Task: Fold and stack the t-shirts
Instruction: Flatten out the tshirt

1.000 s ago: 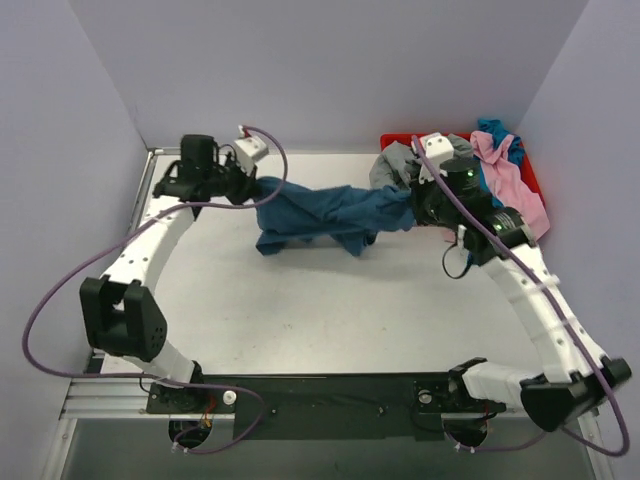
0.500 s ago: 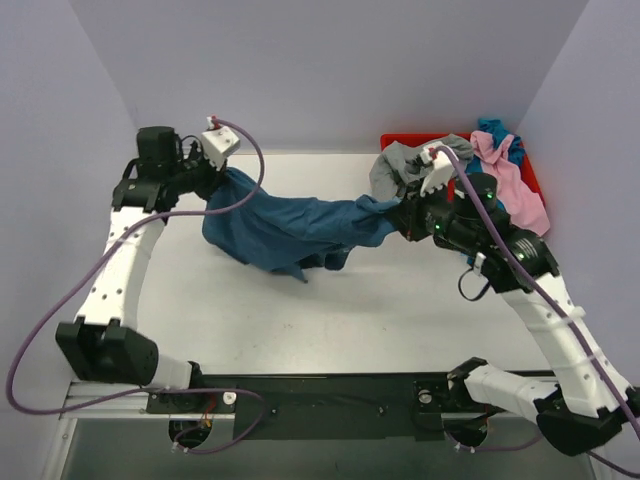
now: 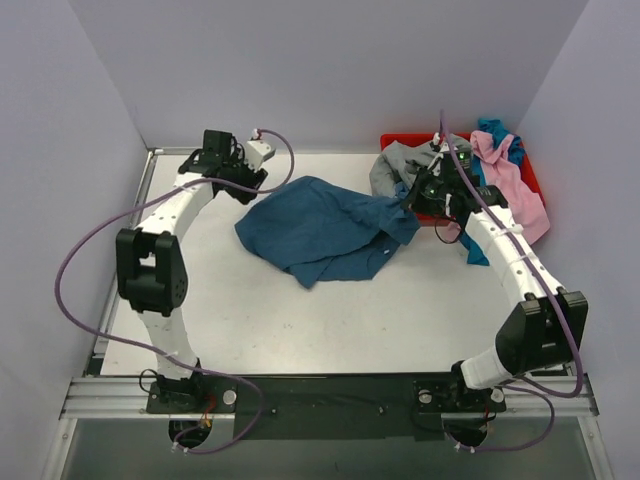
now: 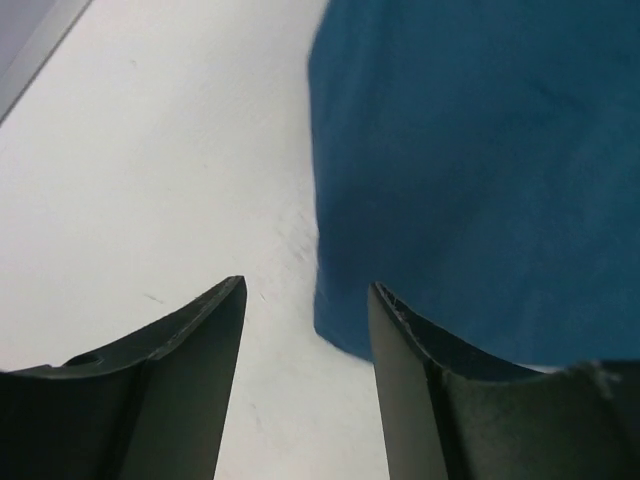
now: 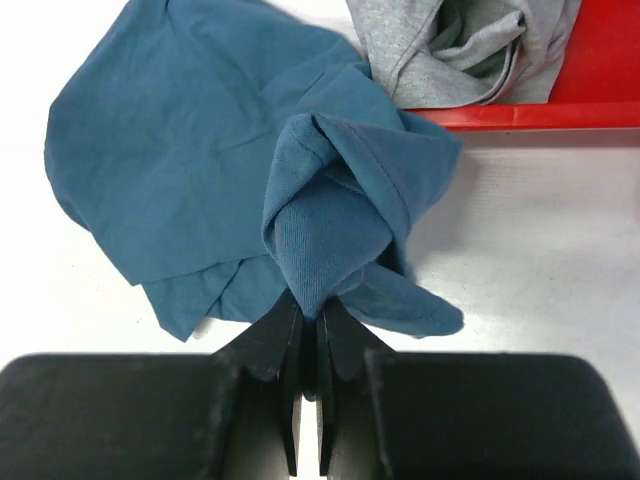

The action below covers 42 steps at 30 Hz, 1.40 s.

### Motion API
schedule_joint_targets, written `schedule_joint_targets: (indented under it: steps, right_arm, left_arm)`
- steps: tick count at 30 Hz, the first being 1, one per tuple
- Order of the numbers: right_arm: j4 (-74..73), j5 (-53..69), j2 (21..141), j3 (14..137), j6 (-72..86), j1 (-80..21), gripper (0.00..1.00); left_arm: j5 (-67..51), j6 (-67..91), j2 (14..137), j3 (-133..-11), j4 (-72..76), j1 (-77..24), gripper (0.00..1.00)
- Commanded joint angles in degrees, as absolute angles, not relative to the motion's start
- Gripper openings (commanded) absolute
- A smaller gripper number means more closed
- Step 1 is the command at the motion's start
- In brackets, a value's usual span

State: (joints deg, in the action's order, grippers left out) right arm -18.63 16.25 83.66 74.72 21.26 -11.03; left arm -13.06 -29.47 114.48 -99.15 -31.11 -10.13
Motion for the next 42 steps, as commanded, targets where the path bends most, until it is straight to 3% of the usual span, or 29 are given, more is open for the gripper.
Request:
schedule_joint_targets:
  steps: [1, 4, 7, 14, 25, 29, 32, 37, 42]
  right_arm:
    - [-14.68, 19.6, 85.69, 74.45, 22.85, -10.81, 0.0]
    - [-13.54, 21.0, 86.92, 73.65, 22.76, -10.81, 0.0]
    - [-13.45, 20.74, 87.63, 72.95, 22.15, -10.81, 0.0]
    - [-13.27, 19.95, 86.22, 71.46, 21.36, -10.72, 0.0]
    - [-13.36, 20.3, 85.61, 70.23, 20.92, -10.46, 0.0]
    - [-13.27, 20.48, 85.26, 70.31, 20.83, -10.37, 0.0]
    - [-13.53, 20.39, 84.38, 70.31, 20.74, -10.2, 0.0]
    - [-14.94, 20.04, 81.04, 72.42, 19.08, -10.2, 0.0]
    - [-15.65, 21.35, 70.96, 76.89, 16.09, -10.98, 0.0]
  left_arm:
    - [-17.93, -34.09, 97.05, -84.62, -31.73, -12.65, 0.55]
    - [-17.32, -38.13, 90.2, -73.24, -32.17, -18.69, 0.43]
    - [-14.86, -39.56, 88.5, -60.76, -24.55, -24.34, 0.43]
    - [-10.21, -29.1, 99.74, -63.37, -16.98, -28.83, 0.5]
    - [-9.76, -26.63, 102.39, -63.98, -11.61, -31.11, 0.43]
    - [-6.24, -25.05, 102.48, -65.39, -10.63, -31.11, 0.27]
    - [-4.31, -24.61, 101.52, -66.27, -10.64, -31.03, 0.0]
    - [-0.8, -25.57, 96.08, -68.02, -13.53, -28.92, 0.0]
    - [-2.89, -28.56, 88.34, -77.4, -29.13, -21.47, 0.0]
